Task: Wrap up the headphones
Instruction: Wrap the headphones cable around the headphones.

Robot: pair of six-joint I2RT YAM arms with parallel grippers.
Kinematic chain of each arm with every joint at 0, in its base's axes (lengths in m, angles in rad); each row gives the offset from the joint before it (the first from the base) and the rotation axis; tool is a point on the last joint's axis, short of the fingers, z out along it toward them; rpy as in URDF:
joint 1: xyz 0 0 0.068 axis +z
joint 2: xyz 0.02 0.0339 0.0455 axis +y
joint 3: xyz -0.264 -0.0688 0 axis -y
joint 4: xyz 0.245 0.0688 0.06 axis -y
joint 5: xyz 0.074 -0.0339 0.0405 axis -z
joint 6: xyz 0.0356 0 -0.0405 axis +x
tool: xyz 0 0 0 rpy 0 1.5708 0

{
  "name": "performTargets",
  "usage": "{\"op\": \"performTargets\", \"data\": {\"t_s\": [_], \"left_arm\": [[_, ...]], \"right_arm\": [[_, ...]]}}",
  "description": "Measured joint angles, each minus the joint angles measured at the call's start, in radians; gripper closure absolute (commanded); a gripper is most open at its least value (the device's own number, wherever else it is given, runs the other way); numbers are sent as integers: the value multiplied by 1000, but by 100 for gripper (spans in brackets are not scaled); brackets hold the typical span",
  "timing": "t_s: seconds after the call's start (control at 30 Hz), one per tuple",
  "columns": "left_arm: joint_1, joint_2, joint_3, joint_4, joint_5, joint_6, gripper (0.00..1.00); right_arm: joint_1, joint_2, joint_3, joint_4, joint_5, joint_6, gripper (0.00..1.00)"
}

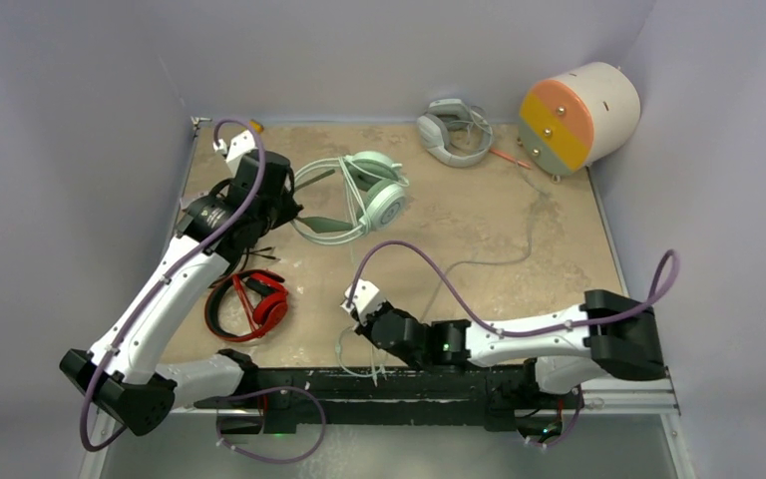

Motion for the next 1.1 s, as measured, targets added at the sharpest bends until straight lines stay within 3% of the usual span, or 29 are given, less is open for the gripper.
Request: {"op": "performTargets", "data": {"t_s": [0.23, 0.4, 0.57, 0.7, 1.1], "left_arm": [[-6, 14, -32, 16, -161, 64, 100], [-6, 32, -97, 45, -175, 140, 100], [-14, 122, -126, 67, -118, 187, 100], [-42, 146, -180, 104, -74, 223, 100], [-103, 222, -204, 170, 106, 355, 100]], "right_arm": [[29, -222, 8, -132, 73, -41, 100], [29, -279, 103, -258, 72, -111, 98], [13, -272, 182, -339, 74, -210, 97], [-45, -262, 205, -376, 68, -265, 91], [-244, -209, 254, -391, 26, -309, 84]]}}
